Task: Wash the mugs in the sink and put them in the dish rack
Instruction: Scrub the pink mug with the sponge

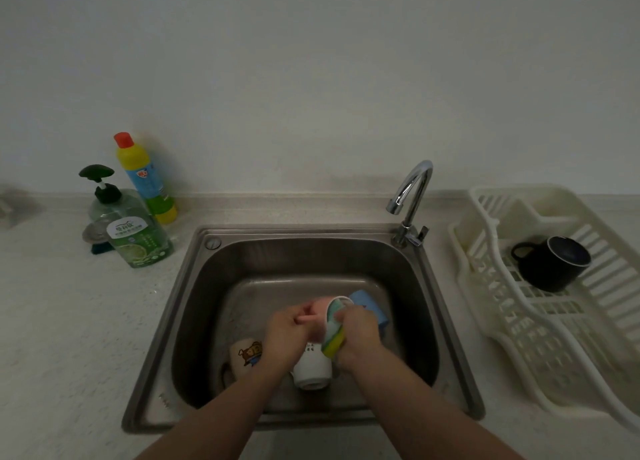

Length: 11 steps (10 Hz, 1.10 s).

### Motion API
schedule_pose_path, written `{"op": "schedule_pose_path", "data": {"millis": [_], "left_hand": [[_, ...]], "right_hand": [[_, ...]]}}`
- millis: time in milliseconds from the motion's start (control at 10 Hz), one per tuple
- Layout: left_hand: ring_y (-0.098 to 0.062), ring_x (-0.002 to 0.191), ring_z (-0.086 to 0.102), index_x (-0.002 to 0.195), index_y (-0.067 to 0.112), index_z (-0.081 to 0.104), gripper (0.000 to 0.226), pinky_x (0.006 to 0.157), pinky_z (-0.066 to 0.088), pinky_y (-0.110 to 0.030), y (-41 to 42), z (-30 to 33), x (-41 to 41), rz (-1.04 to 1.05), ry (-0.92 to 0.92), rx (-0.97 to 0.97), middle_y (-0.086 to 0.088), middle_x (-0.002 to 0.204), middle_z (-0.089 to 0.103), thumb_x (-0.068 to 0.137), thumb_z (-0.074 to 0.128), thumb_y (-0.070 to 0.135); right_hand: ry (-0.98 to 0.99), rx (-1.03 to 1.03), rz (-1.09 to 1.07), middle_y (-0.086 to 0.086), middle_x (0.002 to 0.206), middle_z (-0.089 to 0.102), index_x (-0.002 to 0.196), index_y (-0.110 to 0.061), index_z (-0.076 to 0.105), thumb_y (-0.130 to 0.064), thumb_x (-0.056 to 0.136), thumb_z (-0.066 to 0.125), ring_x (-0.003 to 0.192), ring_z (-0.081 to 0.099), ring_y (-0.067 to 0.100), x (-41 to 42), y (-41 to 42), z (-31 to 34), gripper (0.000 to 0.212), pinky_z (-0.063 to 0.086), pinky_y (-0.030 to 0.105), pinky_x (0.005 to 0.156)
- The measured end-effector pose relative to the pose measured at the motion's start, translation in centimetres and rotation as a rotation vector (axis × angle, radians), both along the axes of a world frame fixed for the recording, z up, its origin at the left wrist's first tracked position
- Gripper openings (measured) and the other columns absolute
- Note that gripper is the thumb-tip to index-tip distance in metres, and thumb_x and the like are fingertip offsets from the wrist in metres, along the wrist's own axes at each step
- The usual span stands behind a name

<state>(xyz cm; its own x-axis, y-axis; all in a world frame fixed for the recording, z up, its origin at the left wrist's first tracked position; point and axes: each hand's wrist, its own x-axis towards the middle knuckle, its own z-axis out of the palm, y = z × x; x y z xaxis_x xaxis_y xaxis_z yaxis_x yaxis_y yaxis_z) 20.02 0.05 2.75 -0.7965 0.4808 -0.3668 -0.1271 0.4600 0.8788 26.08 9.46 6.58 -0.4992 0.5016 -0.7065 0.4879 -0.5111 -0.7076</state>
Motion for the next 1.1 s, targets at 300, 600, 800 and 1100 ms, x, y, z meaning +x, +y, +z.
{"op": "schedule_pose_path", "data": {"millis": [300, 600, 800, 1100], "left_hand": [[-0.010, 0.097, 0.067, 0.105, 0.014, 0.074, 0.025, 0.077, 0.050, -0.013, -1.0, 1.0, -2.8, -0.132, 0.095, -0.006, 0.006, 0.100, 0.072, 0.083, 0.069, 0.004], [-0.001, 0.080, 0.068, 0.111, 0.020, 0.072, 0.033, 0.069, 0.052, -0.014, 0.0, 0.4, -1.4, 0.005, 0.089, 0.062, 0.009, 0.090, 0.072, 0.082, 0.068, 0.005], [0.000, 0.085, 0.066, 0.107, 0.020, 0.073, 0.030, 0.067, 0.048, -0.007, -0.5, 2.1, -3.5, -0.077, 0.193, 0.054, 0.009, 0.100, 0.073, 0.081, 0.070, 0.005], [-0.012, 0.090, 0.066, 0.102, 0.025, 0.073, 0.027, 0.082, 0.056, -0.028, -0.2, 0.7, -2.3, -0.044, 0.121, 0.007, 0.002, 0.098, 0.071, 0.085, 0.065, 0.006]], "right_hand": [[0.047, 1.425, 1.208, 0.003, 0.119, 0.069, 0.112, -0.014, 0.072, -0.031, 0.054, 0.090, 0.115, 0.062, 0.019, 2.6, 7.0, -7.0, 0.063, 0.028, 0.039, 0.110], [0.117, -0.103, -0.206, 0.012, 0.093, 0.061, 0.100, -0.009, 0.057, -0.001, 0.091, 0.048, 0.080, 0.061, 0.022, -0.8, 0.4, -0.1, 0.014, 0.054, 0.037, 0.068], [-0.059, 0.875, 0.967, 0.009, 0.125, 0.060, 0.128, -0.011, 0.054, -0.008, 0.094, 0.051, 0.113, 0.058, 0.023, 1.0, 2.8, -1.0, 0.034, 0.046, 0.033, 0.100], [-0.167, 0.488, 0.450, 0.010, 0.119, 0.060, 0.121, -0.009, 0.057, -0.013, 0.094, 0.051, 0.112, 0.056, 0.033, -0.4, 0.8, -1.6, 0.028, 0.046, 0.039, 0.100]]}}
